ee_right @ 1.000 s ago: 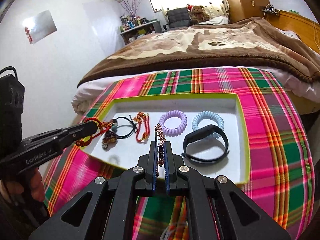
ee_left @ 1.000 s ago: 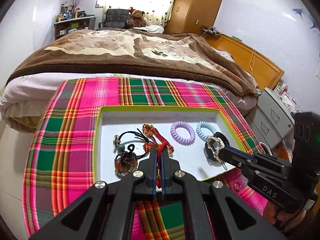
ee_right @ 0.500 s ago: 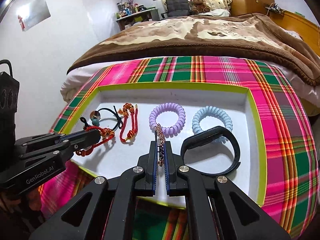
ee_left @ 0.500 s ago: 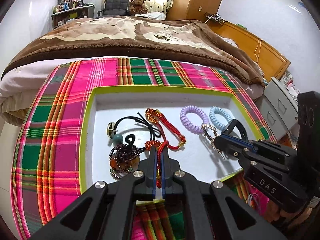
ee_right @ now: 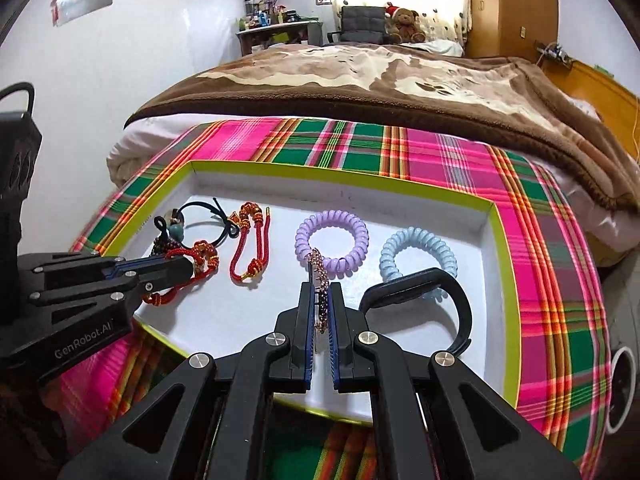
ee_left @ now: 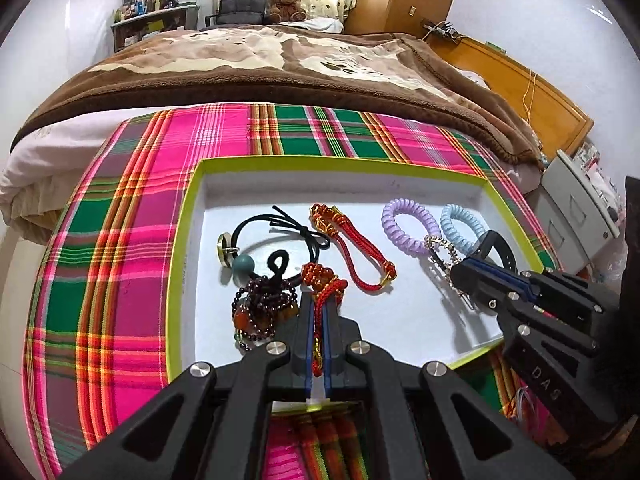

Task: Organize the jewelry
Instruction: 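Carry the bracelet and tassel keychain into the tray and open both grippers, then withdraw both grippers from the tray toward the remaining items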

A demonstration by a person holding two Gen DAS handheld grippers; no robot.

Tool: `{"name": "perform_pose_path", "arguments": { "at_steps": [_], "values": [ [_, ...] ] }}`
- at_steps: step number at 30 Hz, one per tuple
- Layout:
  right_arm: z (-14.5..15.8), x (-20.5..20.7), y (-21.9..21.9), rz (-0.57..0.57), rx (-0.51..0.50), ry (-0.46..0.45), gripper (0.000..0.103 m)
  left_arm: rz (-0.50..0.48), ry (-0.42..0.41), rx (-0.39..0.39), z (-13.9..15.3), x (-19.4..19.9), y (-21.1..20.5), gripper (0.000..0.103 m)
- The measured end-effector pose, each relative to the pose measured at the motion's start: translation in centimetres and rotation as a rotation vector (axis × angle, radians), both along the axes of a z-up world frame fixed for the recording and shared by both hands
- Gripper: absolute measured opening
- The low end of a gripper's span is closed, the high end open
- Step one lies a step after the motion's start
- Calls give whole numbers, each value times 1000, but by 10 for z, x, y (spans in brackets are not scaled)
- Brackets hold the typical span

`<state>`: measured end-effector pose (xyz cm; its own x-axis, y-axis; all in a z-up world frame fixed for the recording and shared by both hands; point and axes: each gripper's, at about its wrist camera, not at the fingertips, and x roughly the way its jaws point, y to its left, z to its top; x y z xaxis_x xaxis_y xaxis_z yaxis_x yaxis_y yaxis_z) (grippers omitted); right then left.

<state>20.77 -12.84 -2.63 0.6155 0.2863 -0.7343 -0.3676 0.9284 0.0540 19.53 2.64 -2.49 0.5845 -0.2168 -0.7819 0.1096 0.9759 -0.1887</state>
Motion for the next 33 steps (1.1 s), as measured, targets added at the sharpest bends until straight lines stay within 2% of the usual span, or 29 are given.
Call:
{"name": "perform_pose_path", "arguments": {
  "at_steps": [4,9,12,13,14,16,18,22,33],
  "values": [
    [-1,-2,3,1,-35,-22,6,7,8,10,-1,0,1,4],
    [-2,-1,2,-1,-14,-13,6,12,5,11,0,-1,1,6],
    [-1,-1,-1,-2,11,2,6,20,4,12,1,-2,2,16],
    [0,-1,-1,-1,23,5,6,21,1,8,2,-2,3,24],
    [0,-1,-2,-1,29,7,6,27,2,5,2,-2,4,29],
    [1,0,-3,-5,43,9,7,29,-5,11,4,-3,4,30],
    [2,0,-4,-7,51,10,12,28,-2,8,5,-4,4,31],
    [5,-2,-5,-6,59,5,12,33,-7,16,7,-6,4,32],
    [13,-11,-11,-28,81,-7,13,44,-16,19,15,-17,4,43]
  ]
}}
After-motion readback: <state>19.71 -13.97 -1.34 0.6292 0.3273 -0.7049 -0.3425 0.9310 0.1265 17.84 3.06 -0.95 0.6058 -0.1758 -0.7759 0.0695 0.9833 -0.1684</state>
